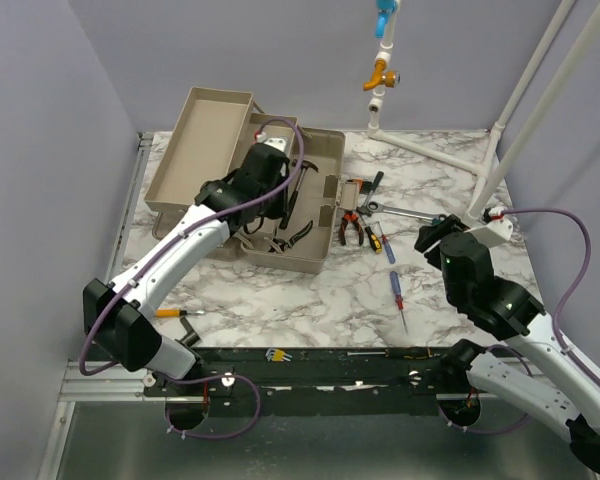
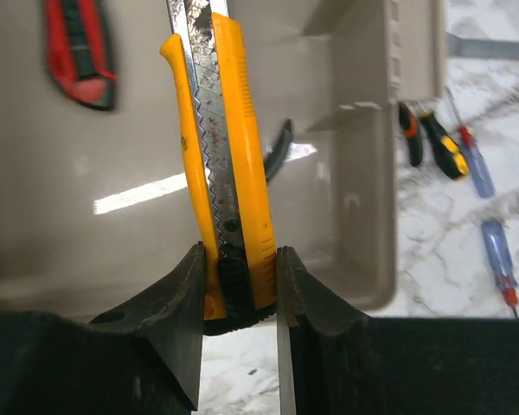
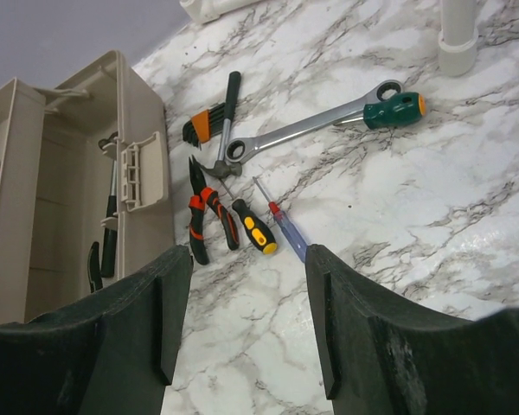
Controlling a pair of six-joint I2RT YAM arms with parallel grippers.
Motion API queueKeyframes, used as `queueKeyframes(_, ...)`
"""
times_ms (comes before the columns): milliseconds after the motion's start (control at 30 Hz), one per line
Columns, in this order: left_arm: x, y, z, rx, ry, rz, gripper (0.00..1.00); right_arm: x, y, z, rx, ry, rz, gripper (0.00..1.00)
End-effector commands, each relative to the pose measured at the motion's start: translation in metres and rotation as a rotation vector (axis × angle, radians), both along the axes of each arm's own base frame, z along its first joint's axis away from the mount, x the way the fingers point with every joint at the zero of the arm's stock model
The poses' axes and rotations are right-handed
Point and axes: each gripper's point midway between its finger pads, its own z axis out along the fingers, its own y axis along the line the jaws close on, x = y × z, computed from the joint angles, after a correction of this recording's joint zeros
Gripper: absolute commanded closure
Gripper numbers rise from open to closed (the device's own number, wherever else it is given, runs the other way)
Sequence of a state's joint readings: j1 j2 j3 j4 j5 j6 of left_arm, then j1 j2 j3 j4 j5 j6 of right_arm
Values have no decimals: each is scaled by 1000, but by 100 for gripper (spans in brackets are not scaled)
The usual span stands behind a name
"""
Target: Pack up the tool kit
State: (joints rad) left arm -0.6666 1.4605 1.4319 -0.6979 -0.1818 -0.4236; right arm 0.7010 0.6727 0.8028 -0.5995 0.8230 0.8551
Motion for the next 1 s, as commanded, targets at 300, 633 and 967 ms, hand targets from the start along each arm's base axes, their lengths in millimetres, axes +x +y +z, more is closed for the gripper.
queueKeyframes(300,66,58,-23,63,96,62,100,5,18,2,11,11,75,39)
queueKeyframes(633,64,52,-55,83,202,32,73,7,34,-23,-52,113,155,39)
queueKeyframes(967,52,47,-14,0,57,13,31,-7,55,-115,-172,443,274,37)
